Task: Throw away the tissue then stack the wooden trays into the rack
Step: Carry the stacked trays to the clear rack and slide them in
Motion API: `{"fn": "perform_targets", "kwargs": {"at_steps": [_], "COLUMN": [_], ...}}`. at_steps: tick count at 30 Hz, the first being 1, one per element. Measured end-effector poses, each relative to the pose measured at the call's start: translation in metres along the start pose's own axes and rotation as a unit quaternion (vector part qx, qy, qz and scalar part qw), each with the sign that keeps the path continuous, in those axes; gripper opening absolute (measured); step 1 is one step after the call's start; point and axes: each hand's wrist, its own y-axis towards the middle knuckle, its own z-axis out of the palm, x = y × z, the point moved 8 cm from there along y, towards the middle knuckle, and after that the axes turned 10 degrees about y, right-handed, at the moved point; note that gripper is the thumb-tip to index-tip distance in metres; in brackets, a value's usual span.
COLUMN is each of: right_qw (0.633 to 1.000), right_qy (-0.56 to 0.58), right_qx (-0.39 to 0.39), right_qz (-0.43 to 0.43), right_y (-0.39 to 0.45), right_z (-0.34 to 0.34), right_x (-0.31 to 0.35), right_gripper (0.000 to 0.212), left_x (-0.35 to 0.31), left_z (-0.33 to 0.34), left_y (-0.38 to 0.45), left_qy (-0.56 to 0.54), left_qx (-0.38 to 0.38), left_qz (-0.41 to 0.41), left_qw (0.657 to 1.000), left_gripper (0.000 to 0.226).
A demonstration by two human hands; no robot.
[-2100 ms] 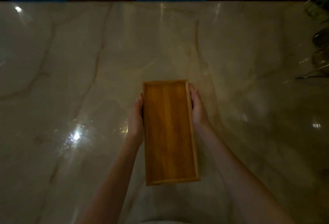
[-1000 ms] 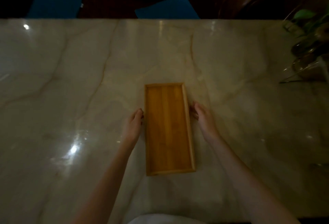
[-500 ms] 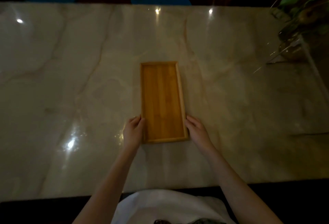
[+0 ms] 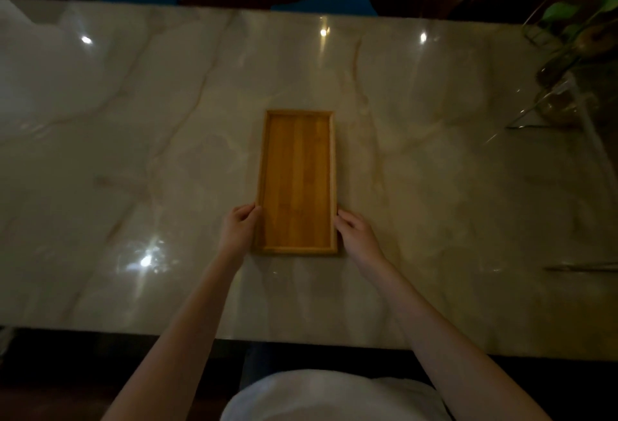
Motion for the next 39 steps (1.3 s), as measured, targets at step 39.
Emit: {"fn": "perform_targets", "kwargs": {"at_steps": [39], "right_qw": [0.983], "right_qy": [0.159], "right_qx": [-0.009], "right_qz": [-0.095], "right_y": [-0.035], "right_z": [-0.174], "right_x": [0.15], "right_gripper": [0.033], "left_x": [-0.211], "left_z": [0.072], "left_y": [-0.063], "left_qy": [-0.145], "left_qx": [0.128], "left_qz": [0.145], "left_qw": [0.97], "left_gripper": [0.01]}}
